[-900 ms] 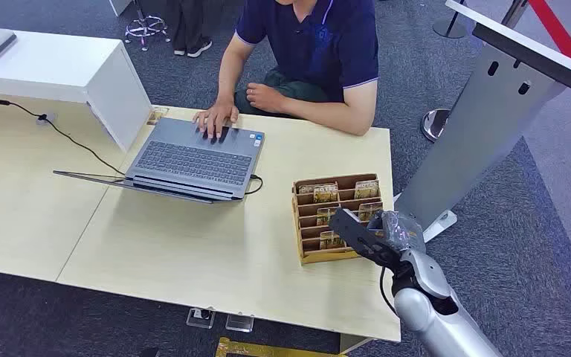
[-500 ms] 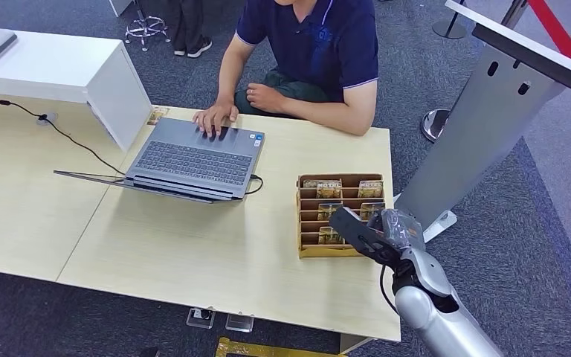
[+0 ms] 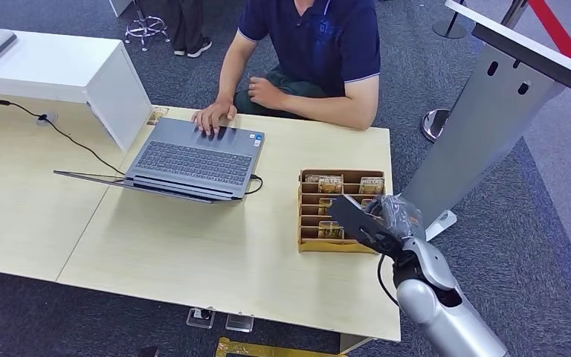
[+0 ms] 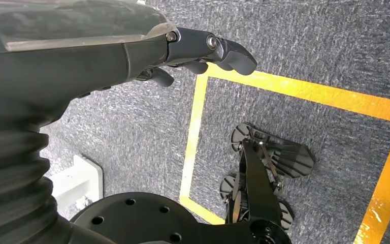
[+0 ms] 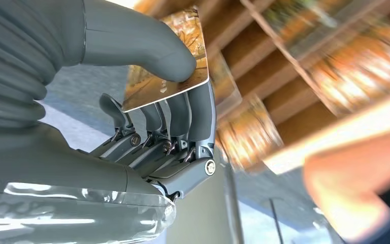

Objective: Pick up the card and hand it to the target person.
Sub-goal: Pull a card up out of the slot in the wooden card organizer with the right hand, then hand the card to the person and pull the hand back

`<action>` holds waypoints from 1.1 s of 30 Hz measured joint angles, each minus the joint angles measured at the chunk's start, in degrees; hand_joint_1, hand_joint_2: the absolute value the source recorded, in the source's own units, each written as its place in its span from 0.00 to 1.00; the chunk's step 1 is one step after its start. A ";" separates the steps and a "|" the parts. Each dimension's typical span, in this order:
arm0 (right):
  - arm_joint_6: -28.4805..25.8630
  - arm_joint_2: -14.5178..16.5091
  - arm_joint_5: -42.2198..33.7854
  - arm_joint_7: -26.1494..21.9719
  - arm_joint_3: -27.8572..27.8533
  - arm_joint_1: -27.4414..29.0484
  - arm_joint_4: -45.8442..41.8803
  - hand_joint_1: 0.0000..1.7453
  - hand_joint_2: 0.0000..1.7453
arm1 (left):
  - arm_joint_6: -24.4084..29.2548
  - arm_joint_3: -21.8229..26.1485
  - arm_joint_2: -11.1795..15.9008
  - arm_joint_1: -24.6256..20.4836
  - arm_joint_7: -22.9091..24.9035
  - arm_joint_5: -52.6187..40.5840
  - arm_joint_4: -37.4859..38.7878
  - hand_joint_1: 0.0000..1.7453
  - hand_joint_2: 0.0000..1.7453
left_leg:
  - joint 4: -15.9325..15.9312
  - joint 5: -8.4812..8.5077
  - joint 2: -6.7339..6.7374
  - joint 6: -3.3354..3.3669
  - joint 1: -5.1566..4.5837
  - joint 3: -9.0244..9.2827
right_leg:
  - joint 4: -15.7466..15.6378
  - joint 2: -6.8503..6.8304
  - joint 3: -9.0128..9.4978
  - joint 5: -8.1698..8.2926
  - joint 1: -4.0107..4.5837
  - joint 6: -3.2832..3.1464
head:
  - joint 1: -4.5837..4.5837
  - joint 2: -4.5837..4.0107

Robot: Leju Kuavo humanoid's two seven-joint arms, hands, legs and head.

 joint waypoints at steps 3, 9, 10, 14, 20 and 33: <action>0.45 0.90 -1.64 -0.85 0.48 -3.55 1.88 0.82 1.00 | -0.36 -0.64 -0.02 -0.04 -0.17 -0.59 0.09 0.00 1.00 | -0.05 0.01 0.00 0.00 -0.01 0.06 | -0.03 0.00 0.05 0.01 -0.01 0.00 | 0.00 0.00; -0.84 4.75 -1.24 -3.93 2.31 -9.56 13.87 0.82 1.00 | -0.83 -2.30 -0.07 -0.25 0.35 -2.09 0.21 0.00 1.00 | -0.12 0.02 0.01 -0.01 0.02 0.18 | -0.12 0.02 0.19 0.03 0.02 -0.01 | 0.00 0.00; -1.45 5.50 -1.10 -4.77 2.60 -10.47 16.44 0.82 1.00 | -0.87 -2.46 -0.07 -0.34 0.48 -2.22 0.21 0.00 1.00 | -0.16 0.04 0.06 0.00 0.01 0.20 | -0.14 0.06 0.18 0.06 0.01 -0.01 | 0.00 0.00; -4.84 8.40 -0.14 -8.27 3.06 -13.57 25.90 0.82 1.00 | -0.95 -2.91 -0.10 -0.78 0.74 -2.62 0.24 0.00 1.00 | -0.20 0.07 0.04 -0.01 0.02 0.24 | -0.19 0.04 0.25 0.08 0.02 -0.01 | 0.00 0.00; -8.67 11.91 0.79 -11.80 3.11 -16.12 35.29 0.82 1.00 | -0.62 -2.40 -0.17 -0.29 0.64 -2.14 0.43 0.00 1.00 | -0.24 0.07 0.02 -0.01 0.03 0.27 | -0.22 0.03 0.29 0.07 0.03 -0.01 | 0.00 0.00; -9.90 11.24 1.39 -12.29 2.14 -14.36 33.46 0.00 1.00 | -1.19 -1.75 0.14 -0.17 0.57 -1.84 0.60 0.00 1.00 | -0.17 0.05 -0.17 -0.01 0.05 0.20 | -0.19 -0.16 0.29 0.01 0.05 -0.01 | 0.00 0.00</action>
